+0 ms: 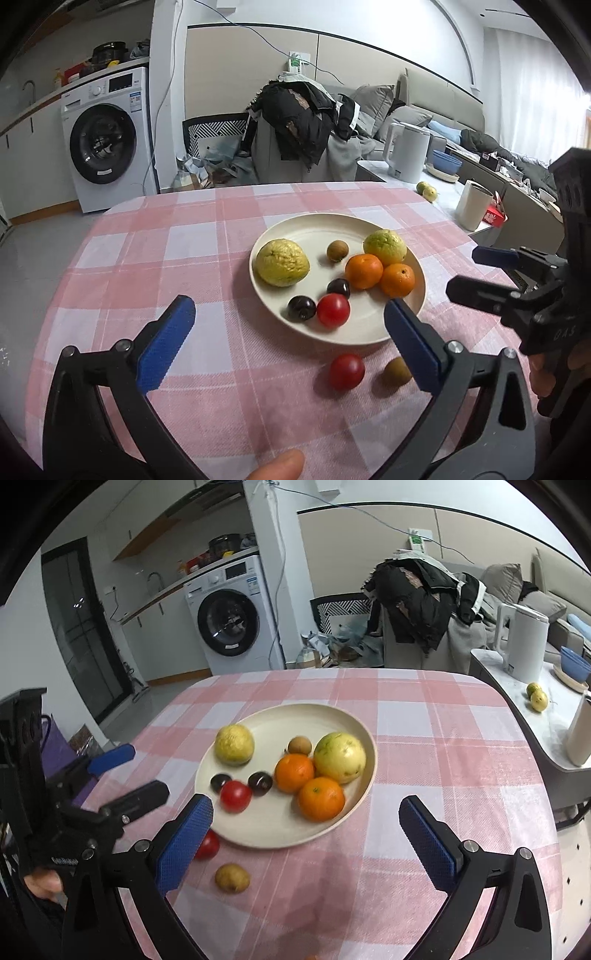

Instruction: Organize fruits

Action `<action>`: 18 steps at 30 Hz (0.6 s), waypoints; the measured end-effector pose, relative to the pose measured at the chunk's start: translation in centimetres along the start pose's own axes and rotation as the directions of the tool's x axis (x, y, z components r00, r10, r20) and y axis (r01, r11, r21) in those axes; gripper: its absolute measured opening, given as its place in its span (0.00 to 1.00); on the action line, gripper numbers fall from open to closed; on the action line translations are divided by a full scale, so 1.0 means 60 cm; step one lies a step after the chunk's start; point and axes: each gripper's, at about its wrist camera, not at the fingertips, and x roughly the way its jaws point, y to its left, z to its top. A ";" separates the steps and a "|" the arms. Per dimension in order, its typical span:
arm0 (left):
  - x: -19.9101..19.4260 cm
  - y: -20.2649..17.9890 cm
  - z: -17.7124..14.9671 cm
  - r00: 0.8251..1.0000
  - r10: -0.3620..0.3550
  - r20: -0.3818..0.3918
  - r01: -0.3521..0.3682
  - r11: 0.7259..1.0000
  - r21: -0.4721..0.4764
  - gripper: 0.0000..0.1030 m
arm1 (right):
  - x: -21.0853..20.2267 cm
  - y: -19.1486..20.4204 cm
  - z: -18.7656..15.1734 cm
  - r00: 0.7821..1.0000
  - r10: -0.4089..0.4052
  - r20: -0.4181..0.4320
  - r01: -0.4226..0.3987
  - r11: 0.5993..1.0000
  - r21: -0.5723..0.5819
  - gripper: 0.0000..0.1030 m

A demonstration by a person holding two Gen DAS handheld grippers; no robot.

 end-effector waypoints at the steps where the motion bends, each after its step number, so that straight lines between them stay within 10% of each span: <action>1: -0.005 0.001 -0.002 1.000 0.000 -0.001 0.000 1.000 0.000 0.99 | 0.000 0.003 -0.004 1.000 0.000 -0.004 0.000 1.000 -0.006 1.00; 18: -0.021 -0.009 -0.059 0.997 0.018 -0.073 -0.015 0.999 0.038 0.99 | 0.014 0.030 -0.064 0.992 -0.037 -0.121 0.029 0.997 -0.068 1.00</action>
